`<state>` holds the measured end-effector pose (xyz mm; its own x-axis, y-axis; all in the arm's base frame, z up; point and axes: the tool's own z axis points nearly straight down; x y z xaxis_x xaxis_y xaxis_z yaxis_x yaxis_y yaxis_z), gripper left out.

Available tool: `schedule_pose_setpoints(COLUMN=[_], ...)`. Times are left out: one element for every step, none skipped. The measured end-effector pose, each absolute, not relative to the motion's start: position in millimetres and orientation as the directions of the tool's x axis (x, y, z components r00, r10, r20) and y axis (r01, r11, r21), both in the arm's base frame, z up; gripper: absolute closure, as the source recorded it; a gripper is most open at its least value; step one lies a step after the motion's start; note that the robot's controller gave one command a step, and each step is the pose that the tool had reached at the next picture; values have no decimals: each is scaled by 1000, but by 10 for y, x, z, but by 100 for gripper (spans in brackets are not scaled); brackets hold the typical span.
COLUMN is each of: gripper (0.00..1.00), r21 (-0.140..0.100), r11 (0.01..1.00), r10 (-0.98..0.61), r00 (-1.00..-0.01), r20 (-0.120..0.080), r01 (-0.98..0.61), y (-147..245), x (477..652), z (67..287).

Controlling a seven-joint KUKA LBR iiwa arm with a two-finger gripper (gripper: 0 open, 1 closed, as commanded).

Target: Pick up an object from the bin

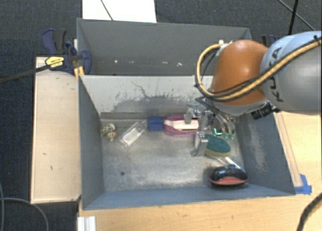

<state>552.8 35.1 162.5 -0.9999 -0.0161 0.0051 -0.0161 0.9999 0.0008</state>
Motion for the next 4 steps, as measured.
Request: schedule_pose_setpoints(gripper=[0, 0, 100, 100], r21=[-1, 0, 1, -3], r11=[964, 955, 954, 939], r10=[-266, -297, -298, -345], r00=[-964, -955, -954, -938], r20=[2, 1, -3, -11], r01=[-266, -297, -298, -345], y=[-260, -718, -681, -245], x=[5712, 5588, 5601, 5524], z=[935, 694, 709, 1979])
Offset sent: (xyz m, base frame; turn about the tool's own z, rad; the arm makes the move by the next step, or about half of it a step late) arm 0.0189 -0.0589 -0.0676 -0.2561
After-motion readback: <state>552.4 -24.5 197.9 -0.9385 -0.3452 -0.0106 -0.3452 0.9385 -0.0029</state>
